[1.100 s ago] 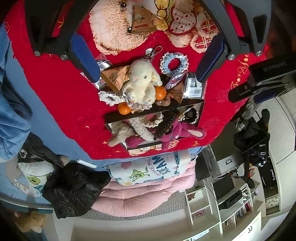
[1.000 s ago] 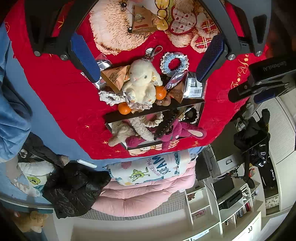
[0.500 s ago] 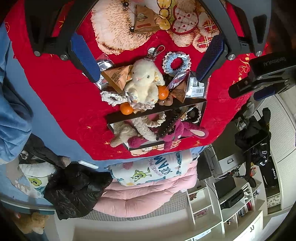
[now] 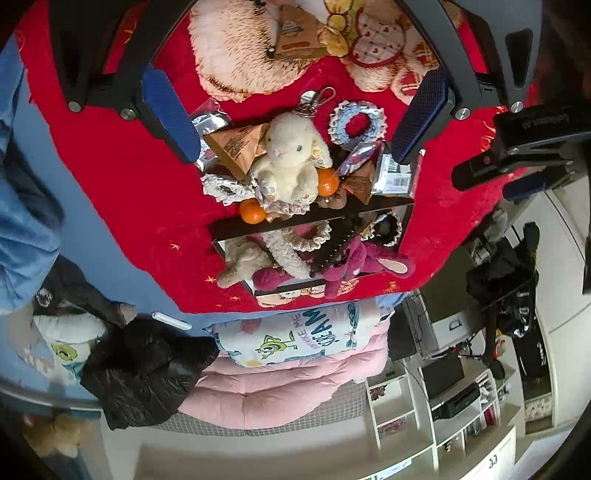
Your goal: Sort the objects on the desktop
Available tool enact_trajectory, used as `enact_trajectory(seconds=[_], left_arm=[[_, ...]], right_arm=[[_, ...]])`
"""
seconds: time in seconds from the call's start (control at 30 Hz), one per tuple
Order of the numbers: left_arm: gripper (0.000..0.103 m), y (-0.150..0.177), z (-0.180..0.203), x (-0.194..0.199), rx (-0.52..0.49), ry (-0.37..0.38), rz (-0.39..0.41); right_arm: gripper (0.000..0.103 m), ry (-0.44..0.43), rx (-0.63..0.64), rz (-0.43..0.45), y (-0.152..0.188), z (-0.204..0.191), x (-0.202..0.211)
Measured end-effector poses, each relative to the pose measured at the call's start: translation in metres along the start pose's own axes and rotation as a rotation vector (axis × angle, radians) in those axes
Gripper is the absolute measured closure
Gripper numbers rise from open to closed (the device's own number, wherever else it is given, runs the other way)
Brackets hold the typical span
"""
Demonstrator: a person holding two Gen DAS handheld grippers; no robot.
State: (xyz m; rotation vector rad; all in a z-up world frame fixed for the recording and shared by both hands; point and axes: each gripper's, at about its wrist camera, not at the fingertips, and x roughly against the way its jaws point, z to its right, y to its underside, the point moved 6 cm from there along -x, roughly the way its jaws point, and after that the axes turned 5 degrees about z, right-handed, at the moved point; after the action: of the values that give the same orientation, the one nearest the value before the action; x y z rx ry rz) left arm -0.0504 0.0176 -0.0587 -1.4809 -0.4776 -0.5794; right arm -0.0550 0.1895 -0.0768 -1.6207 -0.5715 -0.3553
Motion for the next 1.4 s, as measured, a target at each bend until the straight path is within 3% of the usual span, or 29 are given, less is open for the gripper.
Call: enact_trajectory(seconds=[0.3,0.53,0.73,1.0,1.4], left_arm=[[0.0,-0.003,0.0,-0.007,0.02,0.009,0.021],[0.0,0.003,0.007,-0.027,0.009,0.005,-0.015],[0.0,0.016,0.014,-0.05,-0.012,-0.013,-0.066],[0.0,0.039,0.013,-0.075,0.049,0.006,-0.147],[0.0,0.063,0.022,-0.102,-0.004,-0.024,-0.221]], right_arm=[[0.0,0.036,-0.041,-0.003,-0.002,0.021,-0.005],[0.0,0.064,-0.088,-0.036,-0.001,0.043,-0.017],[0.0,-0.003,-0.24,-0.064,0.003,0.066,-0.036],[0.003,-0.025,-0.296,-0.093,0.011,0.079,-0.053],[0.009,0.016,-0.148,-0.175,0.033,0.063,-0.077]])
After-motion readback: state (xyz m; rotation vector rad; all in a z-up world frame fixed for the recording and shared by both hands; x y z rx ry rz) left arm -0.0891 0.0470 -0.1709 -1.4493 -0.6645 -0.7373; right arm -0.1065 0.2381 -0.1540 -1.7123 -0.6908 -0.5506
